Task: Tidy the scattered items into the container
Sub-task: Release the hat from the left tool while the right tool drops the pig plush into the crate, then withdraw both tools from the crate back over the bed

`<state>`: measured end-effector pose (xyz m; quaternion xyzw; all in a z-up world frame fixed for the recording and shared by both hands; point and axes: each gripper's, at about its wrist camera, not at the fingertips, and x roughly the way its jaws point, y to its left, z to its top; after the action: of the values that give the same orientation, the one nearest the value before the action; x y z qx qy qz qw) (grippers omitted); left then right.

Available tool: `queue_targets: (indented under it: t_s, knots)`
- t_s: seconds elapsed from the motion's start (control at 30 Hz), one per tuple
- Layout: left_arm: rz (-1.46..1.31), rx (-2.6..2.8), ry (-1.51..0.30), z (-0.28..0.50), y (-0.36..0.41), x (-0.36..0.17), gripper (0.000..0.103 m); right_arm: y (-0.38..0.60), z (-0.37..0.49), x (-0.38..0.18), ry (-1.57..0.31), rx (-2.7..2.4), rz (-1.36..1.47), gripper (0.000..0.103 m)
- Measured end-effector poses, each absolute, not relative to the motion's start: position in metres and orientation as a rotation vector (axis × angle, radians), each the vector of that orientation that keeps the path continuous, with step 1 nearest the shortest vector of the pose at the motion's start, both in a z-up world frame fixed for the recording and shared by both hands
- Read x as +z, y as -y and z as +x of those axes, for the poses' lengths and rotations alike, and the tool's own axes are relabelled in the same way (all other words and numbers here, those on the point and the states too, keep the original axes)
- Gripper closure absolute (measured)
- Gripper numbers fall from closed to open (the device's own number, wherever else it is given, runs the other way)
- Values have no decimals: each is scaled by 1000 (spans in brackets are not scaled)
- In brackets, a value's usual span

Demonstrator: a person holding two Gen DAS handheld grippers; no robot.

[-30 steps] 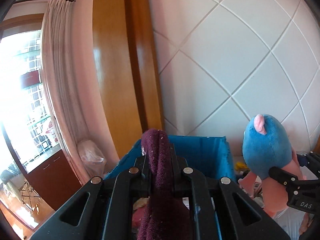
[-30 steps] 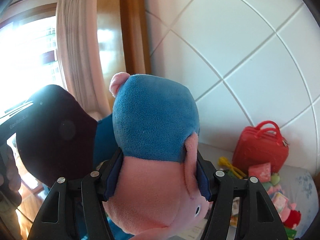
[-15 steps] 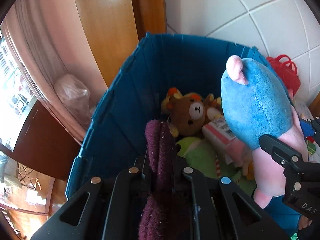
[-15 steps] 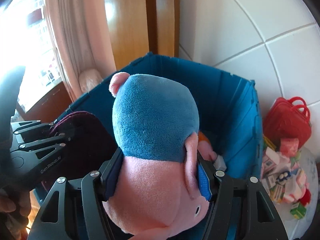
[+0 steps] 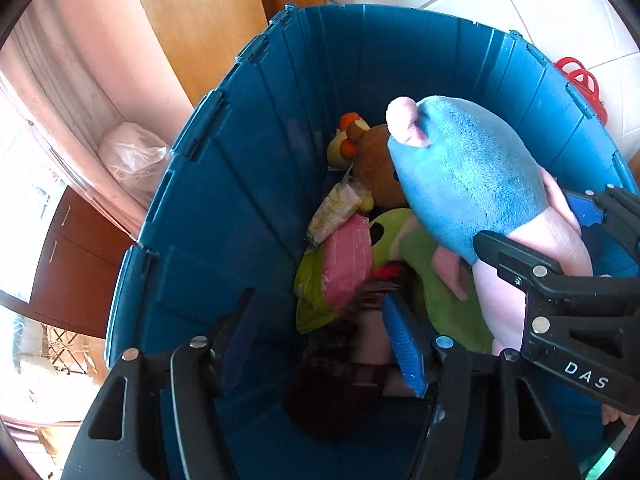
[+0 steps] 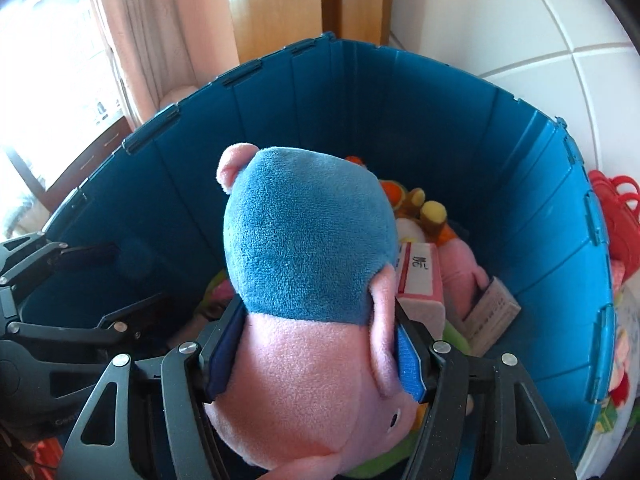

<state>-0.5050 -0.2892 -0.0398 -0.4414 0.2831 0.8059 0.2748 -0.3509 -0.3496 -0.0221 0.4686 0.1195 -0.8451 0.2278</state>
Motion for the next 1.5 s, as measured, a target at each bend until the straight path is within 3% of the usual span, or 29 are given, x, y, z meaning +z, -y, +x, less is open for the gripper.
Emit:
queue_targets:
  t_s: [0.13,0.3,0.57,0.63,0.77,1.5]
  knots:
    - [-1164,2168,-737,-501,298,-34,41,348,-353,-17,-346,-2337,1288,30]
    - [-1123,2177,-734,-491,303,-30,41,345,-342,-4,-398,-2371,1249,15]
    - [-1045,2175,-652,-469,326,-19,41,320,-309,17,-401,-2396,1193,0]
    - [-1018,2178,-627,-460,333,-15,41,312,-297,22,-395,-2404,1167,0]
    - [-958,2181,-574,-446,345,-7,31,298,-279,27,-365,-2421,1139,0]
    - [-590,2218,-371,-340,384,15,30,192,-186,41,-76,-2570,978,0]
